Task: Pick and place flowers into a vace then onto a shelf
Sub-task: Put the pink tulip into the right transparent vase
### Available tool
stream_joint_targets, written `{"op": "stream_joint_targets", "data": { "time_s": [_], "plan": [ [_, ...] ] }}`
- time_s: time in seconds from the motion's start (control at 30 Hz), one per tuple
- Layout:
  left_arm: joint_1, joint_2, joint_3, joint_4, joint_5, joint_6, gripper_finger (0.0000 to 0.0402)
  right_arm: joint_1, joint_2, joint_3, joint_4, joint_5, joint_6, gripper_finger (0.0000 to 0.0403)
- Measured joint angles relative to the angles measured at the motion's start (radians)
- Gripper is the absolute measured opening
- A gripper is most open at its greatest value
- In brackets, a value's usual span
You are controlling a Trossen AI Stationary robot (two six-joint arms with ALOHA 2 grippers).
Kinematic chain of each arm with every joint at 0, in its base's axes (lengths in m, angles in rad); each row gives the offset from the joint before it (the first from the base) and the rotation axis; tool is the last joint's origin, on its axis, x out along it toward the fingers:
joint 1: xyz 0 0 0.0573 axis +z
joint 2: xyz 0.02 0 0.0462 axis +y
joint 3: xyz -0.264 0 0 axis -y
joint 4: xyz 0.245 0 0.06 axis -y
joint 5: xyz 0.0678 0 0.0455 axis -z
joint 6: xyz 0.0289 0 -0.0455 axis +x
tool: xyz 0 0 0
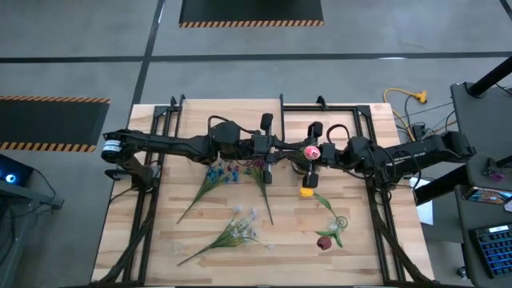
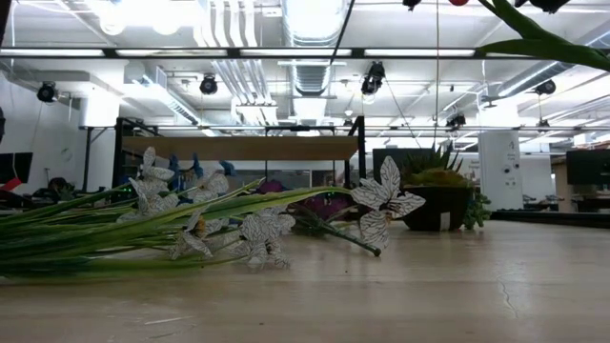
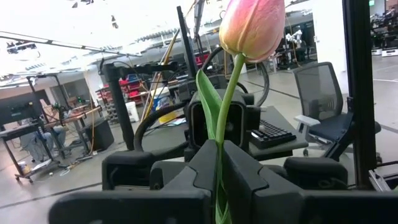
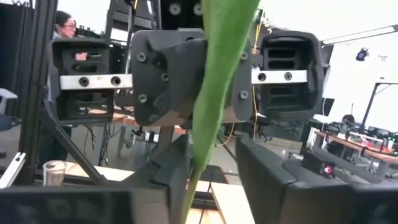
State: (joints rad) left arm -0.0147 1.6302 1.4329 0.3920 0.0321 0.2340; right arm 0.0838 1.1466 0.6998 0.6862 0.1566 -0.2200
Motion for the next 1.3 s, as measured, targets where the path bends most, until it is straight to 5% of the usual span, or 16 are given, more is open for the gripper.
{"op": "stream_joint_targets", "data": {
  "time_s": [0.23, 0.43, 0.77, 1.03, 1.3],
  "plan": [
    [0.000, -0.001, 0.001, -0.009, -0.001, -0.018, 0.0022, 0.001, -0.029, 0.000, -0.032, 0.000, 0.001, 0.0018],
    [0.000, -0.052, 0.000, -0.057, -0.001, -0.018, 0.0078, 0.001, -0.110, -0.001, -0.130, 0.075, 0.003, 0.0011],
    [-0.019, -0.320, -0.048, -0.509, -0.007, -0.060, 0.0097, 0.001, -0.376, -0.002, -0.389, 0.087, 0.011, 0.0009],
    [-0.081, -0.597, -0.413, -0.357, -0.173, -0.062, 0.0097, 0.003, -0.537, 0.131, -0.762, 0.088, 0.102, 0.0009],
    [-0.082, -0.899, -0.831, -0.156, -0.191, -0.176, 0.0097, 0.022, -0.536, 0.324, -1.112, 0.068, 0.321, 0.0009]
  ]
}}
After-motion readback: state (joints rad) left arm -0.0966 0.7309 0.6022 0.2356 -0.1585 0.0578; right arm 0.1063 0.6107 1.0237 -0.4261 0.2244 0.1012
